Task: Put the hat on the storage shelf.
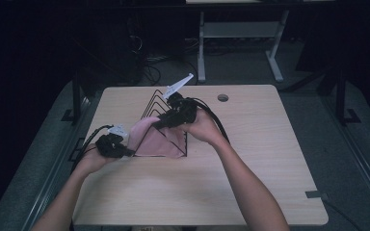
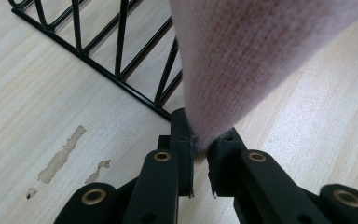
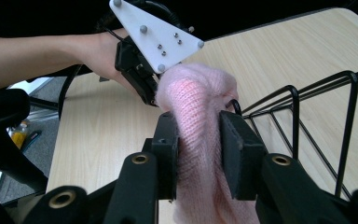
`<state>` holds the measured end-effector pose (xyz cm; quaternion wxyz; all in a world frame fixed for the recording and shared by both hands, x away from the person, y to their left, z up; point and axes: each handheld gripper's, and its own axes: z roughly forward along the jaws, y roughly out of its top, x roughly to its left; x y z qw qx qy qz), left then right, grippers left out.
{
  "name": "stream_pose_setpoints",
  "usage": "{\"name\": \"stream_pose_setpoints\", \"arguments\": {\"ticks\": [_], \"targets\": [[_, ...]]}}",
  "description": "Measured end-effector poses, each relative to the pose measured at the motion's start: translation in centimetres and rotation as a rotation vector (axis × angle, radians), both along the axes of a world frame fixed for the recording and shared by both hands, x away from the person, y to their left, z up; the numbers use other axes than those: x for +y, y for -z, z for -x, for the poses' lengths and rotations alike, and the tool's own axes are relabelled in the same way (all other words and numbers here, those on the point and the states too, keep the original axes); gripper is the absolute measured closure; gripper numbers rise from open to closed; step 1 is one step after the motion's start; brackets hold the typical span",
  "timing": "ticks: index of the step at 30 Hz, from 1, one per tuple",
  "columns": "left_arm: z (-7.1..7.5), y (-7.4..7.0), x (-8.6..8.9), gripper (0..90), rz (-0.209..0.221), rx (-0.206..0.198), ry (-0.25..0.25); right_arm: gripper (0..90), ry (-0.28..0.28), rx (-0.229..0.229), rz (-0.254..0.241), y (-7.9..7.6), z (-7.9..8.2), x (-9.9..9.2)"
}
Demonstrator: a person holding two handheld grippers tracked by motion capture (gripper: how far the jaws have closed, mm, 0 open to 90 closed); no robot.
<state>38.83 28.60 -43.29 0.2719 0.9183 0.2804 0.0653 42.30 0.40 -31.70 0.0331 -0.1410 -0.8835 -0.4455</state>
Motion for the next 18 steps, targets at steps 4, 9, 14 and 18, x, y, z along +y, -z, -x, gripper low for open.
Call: {"name": "stream_pose_setpoints", "arguments": {"ticks": [4, 9, 14, 18], "targets": [[0.0, 0.0, 0.0, 80.1, 0.013, 0.008, -0.014, 61.3, 0.005, -0.004, -0.006, -0.2, 0.0, -0.5], [-0.1, 0.0, 0.2, 68.0, 0.008, 0.01, -0.042, 48.6, 0.028, -0.011, -0.024, -0.3, 0.0, -1.6], [0.0, -0.2, 0.4, 61.6, 0.016, 0.006, -0.046, 41.5, 0.072, -0.03, -0.071, -0.5, 0.4, -3.3], [0.1, -0.5, 0.5, 59.4, 0.032, 0.005, -0.055, 37.2, 0.103, -0.026, -0.056, -0.5, 0.4, -4.4]]}}
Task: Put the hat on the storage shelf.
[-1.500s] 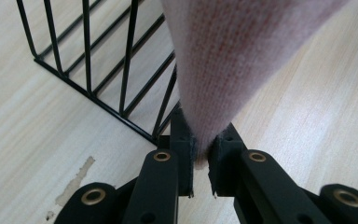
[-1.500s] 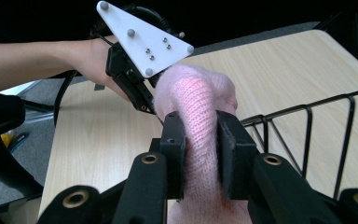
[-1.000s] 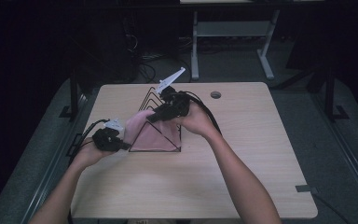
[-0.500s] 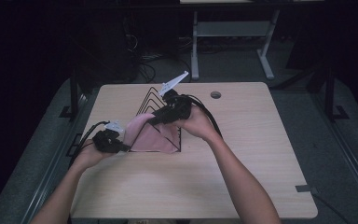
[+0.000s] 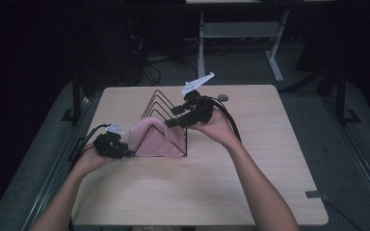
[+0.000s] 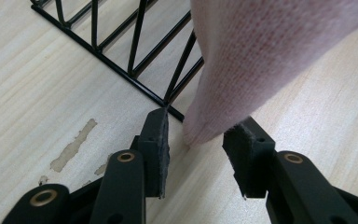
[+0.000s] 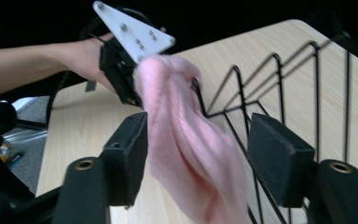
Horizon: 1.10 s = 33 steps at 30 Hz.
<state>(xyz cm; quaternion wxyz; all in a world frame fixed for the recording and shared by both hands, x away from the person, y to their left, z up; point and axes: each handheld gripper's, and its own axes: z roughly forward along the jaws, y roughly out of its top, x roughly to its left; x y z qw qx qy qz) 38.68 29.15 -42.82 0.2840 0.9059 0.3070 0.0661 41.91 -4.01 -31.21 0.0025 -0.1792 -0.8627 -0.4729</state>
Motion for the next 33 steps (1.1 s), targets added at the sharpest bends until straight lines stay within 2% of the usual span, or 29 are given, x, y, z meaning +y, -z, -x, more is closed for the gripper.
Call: {"name": "stream_pose_setpoints", "arguments": {"ticks": [4, 13, 23, 33], "targets": [[0.1, -0.2, 0.1, 58.5, -0.001, -0.001, 0.003, 36.5, 0.017, -0.002, -0.015, -0.2, 0.1, -0.9], [0.3, -0.8, 0.1, 56.8, 0.021, -0.009, 0.0, 35.9, 0.051, -0.006, -0.012, -0.4, 0.4, -2.7], [0.5, -1.3, 0.4, 52.8, 0.022, -0.013, 0.006, 33.9, 0.11, -0.012, -0.007, -0.7, 0.7, -5.4], [0.9, -1.7, 1.1, 49.4, 0.052, -0.01, -0.016, 31.3, 0.158, -0.018, 0.003, -0.6, 0.9, -7.4]]}}
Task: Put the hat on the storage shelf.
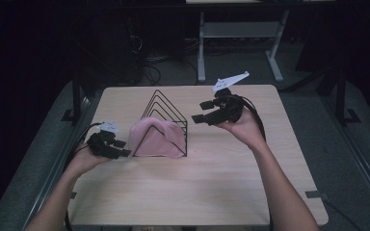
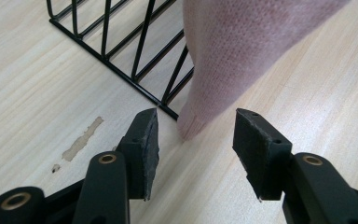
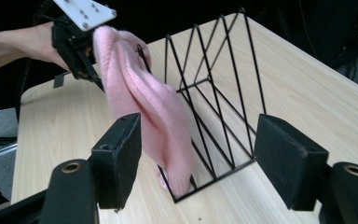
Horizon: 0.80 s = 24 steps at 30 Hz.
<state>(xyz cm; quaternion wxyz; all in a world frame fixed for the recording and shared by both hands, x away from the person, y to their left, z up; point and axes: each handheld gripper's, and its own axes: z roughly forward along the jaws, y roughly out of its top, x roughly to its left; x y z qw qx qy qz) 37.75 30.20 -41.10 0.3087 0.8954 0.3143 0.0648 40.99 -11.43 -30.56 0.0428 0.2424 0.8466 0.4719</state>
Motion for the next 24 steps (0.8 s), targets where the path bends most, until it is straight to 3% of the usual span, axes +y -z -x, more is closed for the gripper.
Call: {"name": "stream_pose_setpoints", "arguments": {"ticks": [24], "targets": [[0.7, -0.9, 0.8, 40.9, 0.026, -0.013, -0.018, 28.8, 0.12, 0.03, 0.005, 1.9, 1.3, -5.6]]}}
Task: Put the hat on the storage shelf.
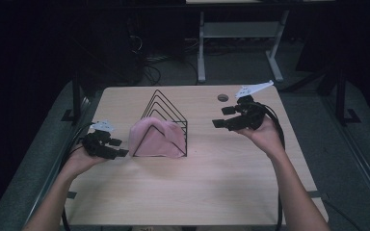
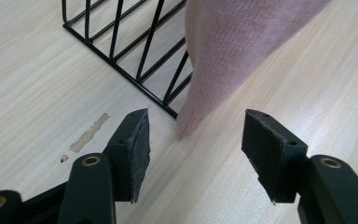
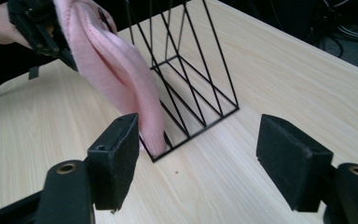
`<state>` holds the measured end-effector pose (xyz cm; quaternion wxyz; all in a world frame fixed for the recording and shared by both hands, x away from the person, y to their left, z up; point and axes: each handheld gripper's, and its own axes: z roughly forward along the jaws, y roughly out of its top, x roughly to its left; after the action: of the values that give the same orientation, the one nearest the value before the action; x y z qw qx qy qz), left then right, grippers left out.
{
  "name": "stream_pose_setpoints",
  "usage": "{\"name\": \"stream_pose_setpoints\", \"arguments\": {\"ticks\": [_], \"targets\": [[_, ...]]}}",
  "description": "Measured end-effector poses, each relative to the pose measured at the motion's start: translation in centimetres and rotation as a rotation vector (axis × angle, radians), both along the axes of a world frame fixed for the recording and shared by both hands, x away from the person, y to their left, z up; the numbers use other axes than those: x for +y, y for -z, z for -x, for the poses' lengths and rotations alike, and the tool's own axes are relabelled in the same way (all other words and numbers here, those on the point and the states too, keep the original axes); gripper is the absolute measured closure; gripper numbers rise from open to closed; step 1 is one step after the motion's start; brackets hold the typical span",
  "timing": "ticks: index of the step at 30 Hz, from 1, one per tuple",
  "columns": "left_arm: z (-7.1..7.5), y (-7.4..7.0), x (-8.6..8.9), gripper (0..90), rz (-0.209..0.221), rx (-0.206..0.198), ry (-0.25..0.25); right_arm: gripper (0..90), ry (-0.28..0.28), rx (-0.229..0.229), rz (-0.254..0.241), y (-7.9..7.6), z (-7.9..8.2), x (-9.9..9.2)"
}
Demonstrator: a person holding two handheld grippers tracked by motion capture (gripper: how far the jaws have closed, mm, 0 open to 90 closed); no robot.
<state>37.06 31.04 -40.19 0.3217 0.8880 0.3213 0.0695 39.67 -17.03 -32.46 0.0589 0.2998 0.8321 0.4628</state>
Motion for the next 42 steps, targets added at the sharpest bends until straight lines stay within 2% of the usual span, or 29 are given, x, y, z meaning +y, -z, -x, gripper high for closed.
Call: {"name": "stream_pose_setpoints", "arguments": {"ticks": [2, 4, 12, 16, 26, 34, 42], "targets": [[0.1, 0.1, 0.0, 40.2, 0.011, 0.0, -0.01, 27.6, 0.014, 0.004, -0.002, 0.3, 0.2, -0.6], [0.0, 0.1, 0.1, 39.7, -0.004, 0.004, 0.0, 26.4, 0.025, 0.0, 0.001, 0.5, 0.4, -1.1], [0.1, 0.3, 0.2, 36.4, -0.002, 0.011, -0.014, 21.3, 0.07, 0.027, 0.008, 1.6, 1.1, -3.0], [0.2, 0.1, 0.1, 33.5, 0.016, 0.007, -0.032, 20.1, 0.087, 0.035, 0.014, 2.3, 1.5, -3.6], [0.3, 0.2, -0.1, 28.1, 0.021, 0.004, -0.034, 19.8, 0.131, 0.059, 0.019, 4.1, 2.5, -5.3], [0.5, 0.3, -0.3, 26.9, 0.036, 0.001, -0.042, 19.9, 0.16, 0.083, 0.023, 5.4, 3.5, -6.8], [0.8, 0.5, -0.4, 26.0, 0.03, -0.001, -0.036, 19.9, 0.19, 0.111, 0.014, 6.9, 4.7, -8.3]]}}
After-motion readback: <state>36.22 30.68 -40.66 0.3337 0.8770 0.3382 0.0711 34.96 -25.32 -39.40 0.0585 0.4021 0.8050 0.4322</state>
